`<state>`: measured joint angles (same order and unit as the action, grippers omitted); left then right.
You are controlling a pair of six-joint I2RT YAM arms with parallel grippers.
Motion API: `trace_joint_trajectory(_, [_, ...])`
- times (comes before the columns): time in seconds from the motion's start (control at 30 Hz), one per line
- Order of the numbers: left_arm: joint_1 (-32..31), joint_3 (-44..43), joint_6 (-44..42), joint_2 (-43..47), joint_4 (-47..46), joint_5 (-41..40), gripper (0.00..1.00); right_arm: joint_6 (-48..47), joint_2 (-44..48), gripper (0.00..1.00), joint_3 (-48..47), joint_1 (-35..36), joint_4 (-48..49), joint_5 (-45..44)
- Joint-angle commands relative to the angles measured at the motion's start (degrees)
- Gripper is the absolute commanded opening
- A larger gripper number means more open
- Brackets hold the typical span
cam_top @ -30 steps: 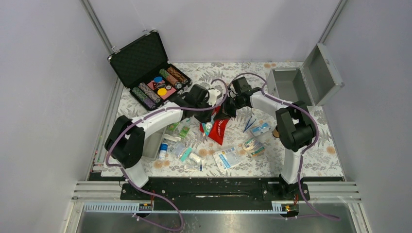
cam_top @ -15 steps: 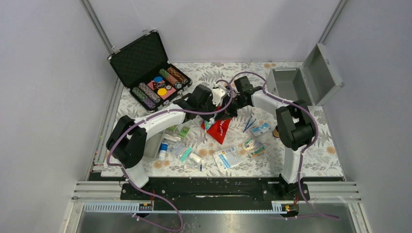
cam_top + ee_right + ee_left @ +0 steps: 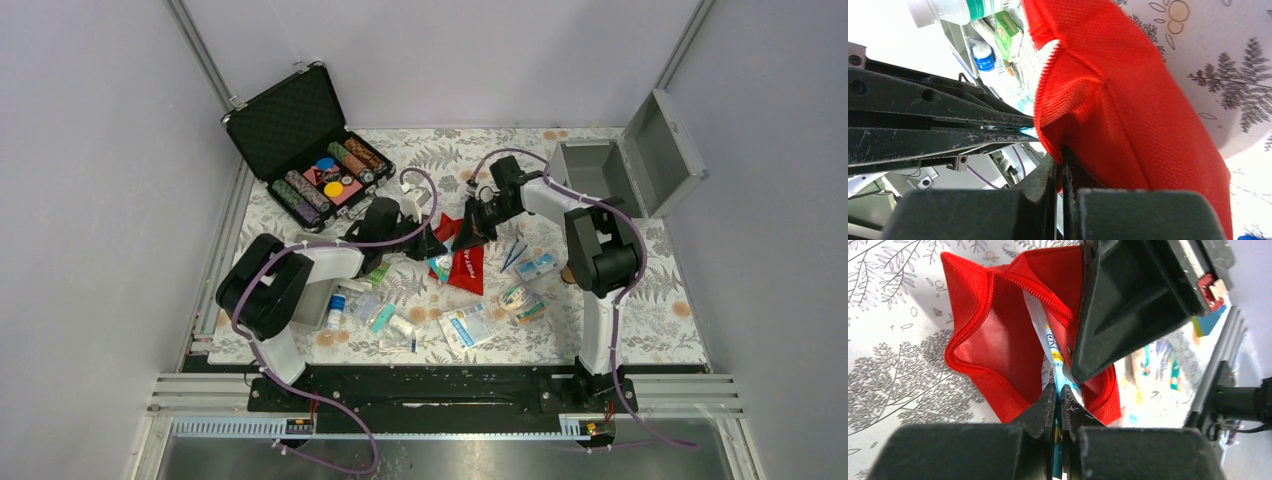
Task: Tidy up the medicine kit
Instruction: Place the medical item at the medicine pouch.
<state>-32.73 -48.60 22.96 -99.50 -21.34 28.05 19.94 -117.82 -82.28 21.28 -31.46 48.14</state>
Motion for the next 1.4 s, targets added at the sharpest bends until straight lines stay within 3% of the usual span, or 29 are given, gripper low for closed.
trace_joint_trajectory(0.0, [-0.32, 1.19, 8.46, 0.62, -16.14, 3.53, 0.00, -2.25, 1.78, 0.03, -1.25, -1.23, -2.19, 3.32])
trace_joint_trajectory(0.13, [-0.31, 0.09, 7.27, 0.54, -11.89, 1.49, 0.00, -5.83, 2.87, 0.39, -2.56, -1.21, -7.09, -0.45])
trace_joint_trajectory(0.3, [-0.19, -0.23, 10.25, -1.65, -11.45, 0.07, 0.00, -5.99, 6.90, 0.59, -1.92, -1.15, -9.44, -5.64])
trace_joint_trajectory(0.57, [0.23, -0.66, 17.93, -3.99, -12.54, -3.00, 0.00, -8.19, 12.99, 0.61, 3.42, 0.11, -10.85, -19.81])
trace_joint_trajectory(0.73, [0.29, -2.05, 23.63, -7.30, -12.14, -3.18, 0.00, -12.22, 16.50, 0.57, 5.77, 3.91, -11.09, -28.44])
trace_joint_trajectory(0.97, [0.40, -2.94, 27.14, -8.62, -10.50, -3.58, 0.00, -13.48, 13.93, 0.52, 3.73, 9.34, -10.74, -39.79])
trace_joint_trajectory(1.13, [0.42, -2.73, 29.01, -7.61, -8.28, -5.23, 0.00, -13.23, 11.38, 0.55, 2.73, 10.97, -10.78, -44.34])
trace_joint_trajectory(1.37, [0.43, -2.37, 32.91, -7.94, -7.75, -6.80, 0.00, -11.73, 9.25, 0.56, 2.20, 11.29, -9.32, -43.79])
